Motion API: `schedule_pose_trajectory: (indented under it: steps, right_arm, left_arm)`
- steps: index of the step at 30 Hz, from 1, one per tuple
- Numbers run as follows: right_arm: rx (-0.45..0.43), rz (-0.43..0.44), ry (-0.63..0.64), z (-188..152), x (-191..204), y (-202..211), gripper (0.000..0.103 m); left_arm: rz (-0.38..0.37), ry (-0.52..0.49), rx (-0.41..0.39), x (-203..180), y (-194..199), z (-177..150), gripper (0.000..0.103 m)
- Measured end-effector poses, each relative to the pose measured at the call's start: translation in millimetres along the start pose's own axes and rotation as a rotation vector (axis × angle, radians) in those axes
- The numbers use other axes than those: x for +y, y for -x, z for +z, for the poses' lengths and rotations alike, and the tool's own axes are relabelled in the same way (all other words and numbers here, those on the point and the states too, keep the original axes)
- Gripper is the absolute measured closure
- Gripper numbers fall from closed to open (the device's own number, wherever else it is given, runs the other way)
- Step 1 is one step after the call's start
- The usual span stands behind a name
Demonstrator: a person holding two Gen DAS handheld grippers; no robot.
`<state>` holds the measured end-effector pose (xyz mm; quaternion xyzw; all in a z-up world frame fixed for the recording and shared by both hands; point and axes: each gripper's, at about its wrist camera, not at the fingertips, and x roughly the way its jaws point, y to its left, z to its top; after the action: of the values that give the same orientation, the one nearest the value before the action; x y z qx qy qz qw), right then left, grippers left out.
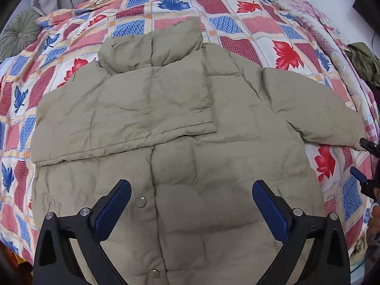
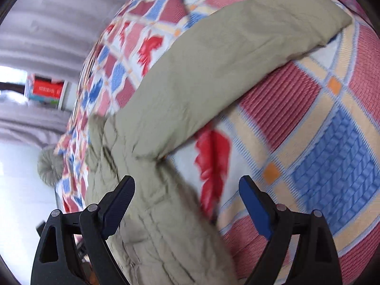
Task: Fold large clothes
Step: 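Grasp the other jacket sleeve with the right tool and lift it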
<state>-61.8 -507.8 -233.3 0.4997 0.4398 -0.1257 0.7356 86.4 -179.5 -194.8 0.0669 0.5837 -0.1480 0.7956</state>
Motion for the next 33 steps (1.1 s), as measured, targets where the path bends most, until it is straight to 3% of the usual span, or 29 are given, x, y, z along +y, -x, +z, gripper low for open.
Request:
schedule_pose_trajectory:
  steps: [10,14,22,24,27,29,30,33]
  right_arm:
    - [-0.134,0.032,-0.220,86,-77,13,0.012]
    - [-0.152,0.105,-0.330,105,-102,3,0.012]
    - [-0.182,0.289,-0.440,132,-104,-20,0.013]
    - [-0.174,0.320,-0.461,135,-100,-23,0.021]
    - [-0.157,0.389,-0.526,136,-102,-32,0.044]
    - [-0.155,0.425,-0.548,134,-101,-32,0.081]
    - [-0.156,0.418,-0.536,135,-97,-31,0.089]
    - [-0.163,0.429,-0.461,138,-78,-25,0.095]
  left_arm:
    - [-0.001,-0.018,0.022,-30,-21,17,0.001]
    - [-0.008,-0.029,0.019,-43,-26,21,0.001]
    - [-0.003,-0.029,0.003,-47,-29,29,0.001]
    - [0.003,-0.024,0.000,-44,-29,31,0.001]
    - [0.013,-0.012,-0.007,-36,-27,33,0.001]
    - [0.020,-0.005,-0.017,-29,-25,34,0.001]
    - [0.023,-0.002,-0.022,-25,-23,35,0.001]
    - [0.030,0.014,-0.029,-10,-20,36,0.001]
